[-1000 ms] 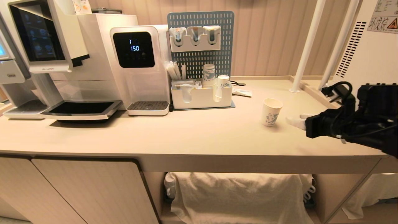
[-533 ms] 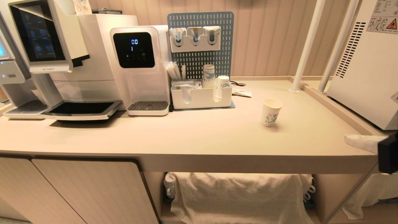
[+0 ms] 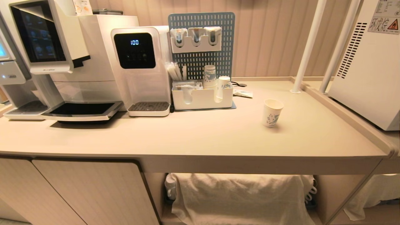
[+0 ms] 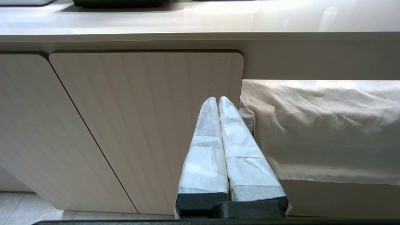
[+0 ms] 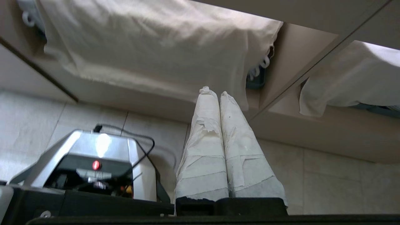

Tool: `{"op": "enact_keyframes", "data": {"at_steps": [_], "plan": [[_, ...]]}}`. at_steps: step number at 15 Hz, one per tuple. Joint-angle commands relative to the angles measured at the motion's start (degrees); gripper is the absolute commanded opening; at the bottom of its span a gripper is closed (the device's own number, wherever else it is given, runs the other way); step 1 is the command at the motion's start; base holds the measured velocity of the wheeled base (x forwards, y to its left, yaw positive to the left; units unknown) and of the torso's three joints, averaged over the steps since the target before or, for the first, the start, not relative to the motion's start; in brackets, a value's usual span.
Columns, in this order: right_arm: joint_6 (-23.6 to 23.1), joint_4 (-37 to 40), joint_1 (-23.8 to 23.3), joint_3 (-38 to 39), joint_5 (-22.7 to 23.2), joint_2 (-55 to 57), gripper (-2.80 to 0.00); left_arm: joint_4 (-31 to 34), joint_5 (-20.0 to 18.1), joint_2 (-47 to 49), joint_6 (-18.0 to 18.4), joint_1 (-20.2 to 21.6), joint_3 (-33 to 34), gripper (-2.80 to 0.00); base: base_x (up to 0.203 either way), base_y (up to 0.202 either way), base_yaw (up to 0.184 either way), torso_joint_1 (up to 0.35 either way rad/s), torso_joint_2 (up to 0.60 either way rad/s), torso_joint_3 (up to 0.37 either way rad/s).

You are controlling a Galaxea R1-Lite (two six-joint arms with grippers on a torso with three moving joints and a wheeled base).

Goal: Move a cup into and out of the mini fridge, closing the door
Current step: Close the freezer door

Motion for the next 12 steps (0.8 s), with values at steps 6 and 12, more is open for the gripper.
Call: {"op": "enact_keyframes", "data": {"at_steps": [6,12], "plan": [[5.9,-3.3,-3.1,10.1,0.6,-28.3,-2.80,0.0,0.0,0.0,0.0,0.0,0.0,-2.80,0.000,0.000,0.000,0.000,0.00,0.000],[4.2,-4.2,-3.2,10.5,1.4,-28.0,-2.80,0.0,0.0,0.0,0.2,0.0,0.0,-2.80,0.000,0.000,0.000,0.000,0.00,0.000]]}}
